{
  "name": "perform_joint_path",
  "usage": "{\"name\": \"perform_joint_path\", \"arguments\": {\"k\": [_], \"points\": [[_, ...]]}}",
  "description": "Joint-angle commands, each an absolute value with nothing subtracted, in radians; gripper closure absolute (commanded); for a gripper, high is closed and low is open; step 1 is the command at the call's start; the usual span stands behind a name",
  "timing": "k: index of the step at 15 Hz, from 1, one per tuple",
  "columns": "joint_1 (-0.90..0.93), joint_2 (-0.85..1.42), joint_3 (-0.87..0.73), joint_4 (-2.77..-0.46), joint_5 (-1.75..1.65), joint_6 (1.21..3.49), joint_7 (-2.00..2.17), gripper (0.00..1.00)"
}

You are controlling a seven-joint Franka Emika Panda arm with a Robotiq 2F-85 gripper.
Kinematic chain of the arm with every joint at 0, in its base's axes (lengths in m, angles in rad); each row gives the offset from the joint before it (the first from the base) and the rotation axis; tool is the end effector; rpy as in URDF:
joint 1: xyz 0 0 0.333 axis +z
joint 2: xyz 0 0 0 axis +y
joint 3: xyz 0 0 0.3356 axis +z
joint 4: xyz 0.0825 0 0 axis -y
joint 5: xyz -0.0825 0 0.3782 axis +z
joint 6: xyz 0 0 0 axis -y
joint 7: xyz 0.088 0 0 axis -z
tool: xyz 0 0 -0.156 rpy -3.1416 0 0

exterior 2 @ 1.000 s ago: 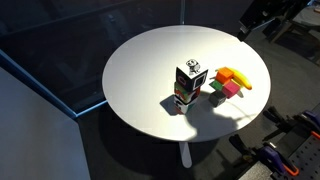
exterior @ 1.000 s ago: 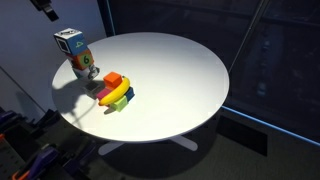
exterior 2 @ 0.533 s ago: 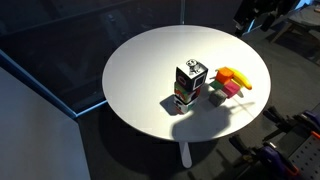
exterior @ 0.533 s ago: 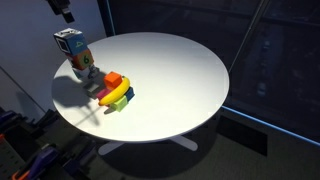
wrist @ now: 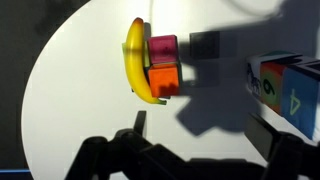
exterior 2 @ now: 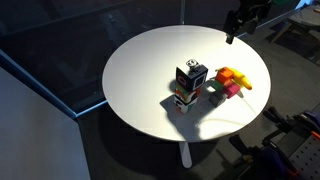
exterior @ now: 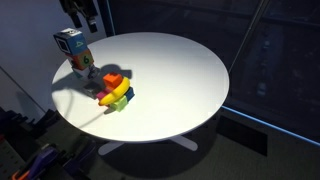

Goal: Put the orange block on the table

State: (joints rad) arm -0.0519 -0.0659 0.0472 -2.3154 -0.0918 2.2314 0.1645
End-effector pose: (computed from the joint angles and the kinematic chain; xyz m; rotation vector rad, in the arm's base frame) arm 0.4917 -0.0087 0.3427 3.0604 -0.1720 -0.0187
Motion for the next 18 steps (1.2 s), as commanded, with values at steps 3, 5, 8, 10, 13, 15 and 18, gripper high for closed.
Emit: {"name": "perform_joint_path", "arguments": {"k": [3,5,8,10,13,15,18], "points": [[-0.046,0.062,0.007,-2.209,-0.135,2.22,0.02,0.0],[-0.047,0.092,-0.003,-2.195,-0.134,2.238,-0.027,0.0],[-0.049,0.126,-0.013,-2.194,-0.115,2.281,-0.079,0.0],[-0.05,0.143,-0.015,-2.201,-0.106,2.312,-0.1,0.0],[-0.049,0.164,-0.016,-2.212,-0.093,2.375,-0.083,0.0],[-0.049,0.177,-0.013,-2.213,-0.067,2.396,-0.067,0.0],[-0.051,0.19,-0.012,-2.217,-0.029,2.402,-0.063,0.0]]}}
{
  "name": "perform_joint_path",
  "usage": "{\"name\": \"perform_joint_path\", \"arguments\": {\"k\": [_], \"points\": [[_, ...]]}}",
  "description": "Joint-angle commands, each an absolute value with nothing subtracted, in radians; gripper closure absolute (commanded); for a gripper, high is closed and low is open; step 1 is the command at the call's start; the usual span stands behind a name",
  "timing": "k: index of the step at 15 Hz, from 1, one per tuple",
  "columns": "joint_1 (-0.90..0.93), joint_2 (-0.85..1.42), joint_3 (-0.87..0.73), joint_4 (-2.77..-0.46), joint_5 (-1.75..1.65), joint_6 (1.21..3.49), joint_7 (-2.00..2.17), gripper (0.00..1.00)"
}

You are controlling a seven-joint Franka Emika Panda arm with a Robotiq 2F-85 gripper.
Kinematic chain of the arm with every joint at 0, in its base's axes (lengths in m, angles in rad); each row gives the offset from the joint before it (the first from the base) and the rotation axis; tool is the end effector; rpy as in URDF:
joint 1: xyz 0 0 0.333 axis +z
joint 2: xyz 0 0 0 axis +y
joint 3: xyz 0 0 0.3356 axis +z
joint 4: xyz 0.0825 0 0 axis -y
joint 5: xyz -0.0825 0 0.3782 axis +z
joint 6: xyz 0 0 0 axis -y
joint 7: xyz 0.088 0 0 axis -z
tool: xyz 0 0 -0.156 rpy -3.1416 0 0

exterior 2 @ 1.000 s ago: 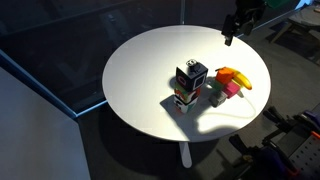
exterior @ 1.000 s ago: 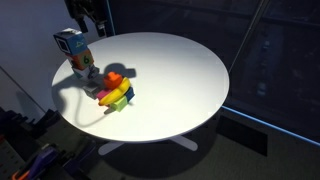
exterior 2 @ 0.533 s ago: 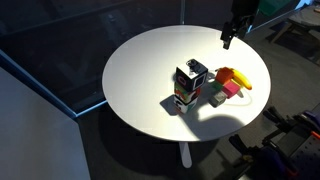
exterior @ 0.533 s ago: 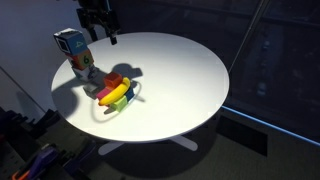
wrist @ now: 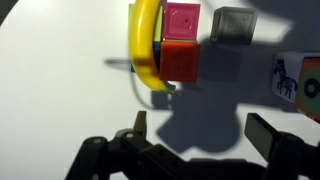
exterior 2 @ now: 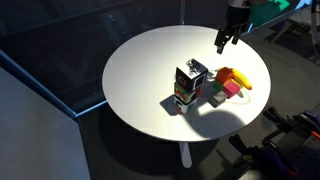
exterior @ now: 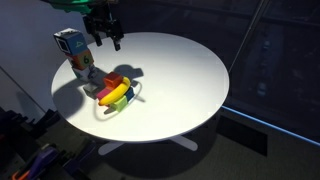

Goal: Put the orange block on the table

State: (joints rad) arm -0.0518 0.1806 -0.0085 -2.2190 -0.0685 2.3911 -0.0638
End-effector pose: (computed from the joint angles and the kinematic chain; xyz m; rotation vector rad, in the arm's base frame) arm 0.5434 -0.0357 0.2686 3.0930 0.0834 -0.0178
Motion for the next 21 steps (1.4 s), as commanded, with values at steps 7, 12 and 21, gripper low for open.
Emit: {"name": "perform_joint_path", "arguments": {"k": [7,12,21], "points": [[-0.054,0.207,-0.02,-2.233,-0.004,2.396,-0.069,0.0],[-0.057,0.205,-0.033,-2.243,-0.012,2.394,-0.065,0.0],[-0.05,0.219,-0.032,-2.232,-0.013,2.39,-0.064,0.0]]}}
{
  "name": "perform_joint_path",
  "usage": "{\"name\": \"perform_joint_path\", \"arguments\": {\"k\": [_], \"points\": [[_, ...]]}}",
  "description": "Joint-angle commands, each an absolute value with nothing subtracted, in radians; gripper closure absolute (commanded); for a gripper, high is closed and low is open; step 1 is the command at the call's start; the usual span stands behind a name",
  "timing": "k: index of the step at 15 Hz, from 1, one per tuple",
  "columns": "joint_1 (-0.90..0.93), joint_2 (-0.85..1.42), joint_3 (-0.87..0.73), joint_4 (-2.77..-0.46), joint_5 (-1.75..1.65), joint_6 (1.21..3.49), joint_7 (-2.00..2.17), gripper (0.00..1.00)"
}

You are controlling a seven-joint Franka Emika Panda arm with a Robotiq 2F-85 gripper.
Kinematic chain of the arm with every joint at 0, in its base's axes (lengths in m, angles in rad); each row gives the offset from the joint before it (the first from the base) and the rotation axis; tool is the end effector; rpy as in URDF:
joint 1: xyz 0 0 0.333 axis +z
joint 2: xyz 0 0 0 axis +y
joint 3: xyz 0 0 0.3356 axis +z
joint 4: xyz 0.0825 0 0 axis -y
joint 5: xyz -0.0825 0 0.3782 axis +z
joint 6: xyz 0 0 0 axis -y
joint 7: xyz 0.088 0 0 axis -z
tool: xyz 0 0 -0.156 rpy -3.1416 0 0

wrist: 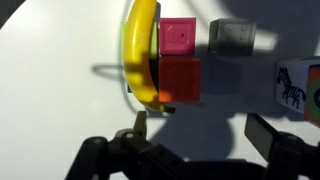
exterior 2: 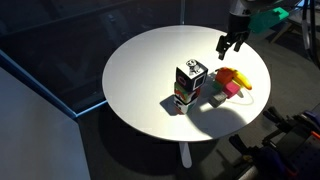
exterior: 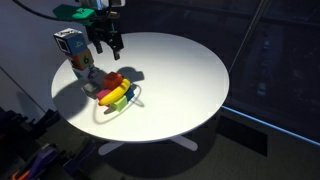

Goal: Put the orange block on the table

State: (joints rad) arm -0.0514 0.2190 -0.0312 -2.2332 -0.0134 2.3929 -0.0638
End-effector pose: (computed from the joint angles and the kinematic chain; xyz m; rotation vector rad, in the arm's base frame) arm 0.5344 -0.0450 0.2424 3.1289 -0.0128 -0.0942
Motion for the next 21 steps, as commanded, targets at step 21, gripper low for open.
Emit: {"name": "perform_joint_path", "arguments": {"k": [21], "points": [[-0.058,0.334,-0.033,-2.244,-0.027,2.501,-0.101,0.0]]}}
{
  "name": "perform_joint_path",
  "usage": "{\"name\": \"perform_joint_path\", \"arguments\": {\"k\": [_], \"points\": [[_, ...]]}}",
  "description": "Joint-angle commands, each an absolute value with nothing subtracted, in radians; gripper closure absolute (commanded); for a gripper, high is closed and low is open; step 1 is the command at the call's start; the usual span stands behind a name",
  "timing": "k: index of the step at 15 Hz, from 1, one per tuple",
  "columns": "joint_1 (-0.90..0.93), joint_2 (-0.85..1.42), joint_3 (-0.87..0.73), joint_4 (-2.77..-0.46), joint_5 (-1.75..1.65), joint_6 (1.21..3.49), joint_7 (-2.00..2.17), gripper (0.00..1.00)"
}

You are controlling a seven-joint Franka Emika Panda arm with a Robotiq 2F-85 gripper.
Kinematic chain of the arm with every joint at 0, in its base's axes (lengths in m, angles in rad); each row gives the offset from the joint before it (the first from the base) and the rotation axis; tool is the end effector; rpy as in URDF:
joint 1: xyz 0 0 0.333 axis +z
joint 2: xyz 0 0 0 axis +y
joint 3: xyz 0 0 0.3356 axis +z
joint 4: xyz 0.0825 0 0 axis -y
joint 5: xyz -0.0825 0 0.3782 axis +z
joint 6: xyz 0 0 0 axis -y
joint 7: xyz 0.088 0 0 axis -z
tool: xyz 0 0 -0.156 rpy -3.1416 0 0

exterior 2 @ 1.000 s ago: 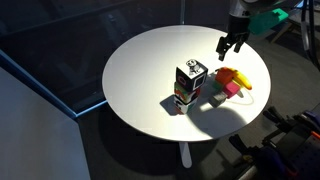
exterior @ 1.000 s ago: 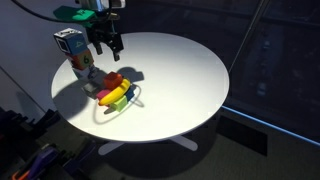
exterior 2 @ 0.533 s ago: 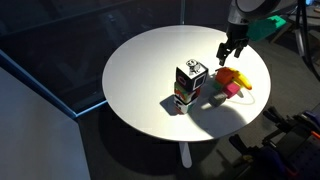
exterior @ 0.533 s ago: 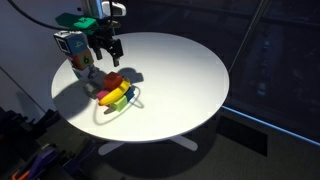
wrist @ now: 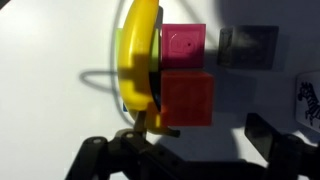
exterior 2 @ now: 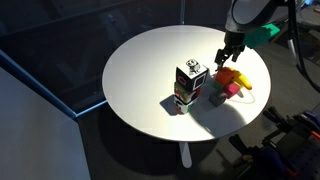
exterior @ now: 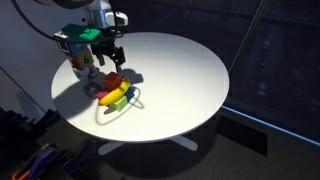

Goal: Put the orange block on the table

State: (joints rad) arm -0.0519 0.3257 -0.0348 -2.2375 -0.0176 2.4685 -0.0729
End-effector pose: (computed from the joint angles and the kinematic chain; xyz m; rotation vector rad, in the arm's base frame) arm 0.5322 -0.0474 0.1895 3.1241 0.0028 -0.1501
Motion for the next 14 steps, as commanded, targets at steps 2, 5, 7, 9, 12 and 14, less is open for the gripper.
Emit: {"name": "perform_joint_path", "arguments": {"k": [2,5,7,9,12,14], "points": [[-0.062,0.345,-0.03,-2.243,-0.023,2.519,-0.117,0.0],[-0.064,0.359,-0.028,-2.243,-0.022,2.542,-0.132,0.0],[-0.065,0.368,-0.027,-2.244,-0.023,2.559,-0.139,0.0],[-0.066,0.376,-0.025,-2.245,-0.022,2.57,-0.149,0.0],[-0.066,0.385,-0.024,-2.248,-0.024,2.586,-0.154,0.0],[-0.067,0.391,-0.024,-2.251,-0.023,2.593,-0.156,0.0]]}}
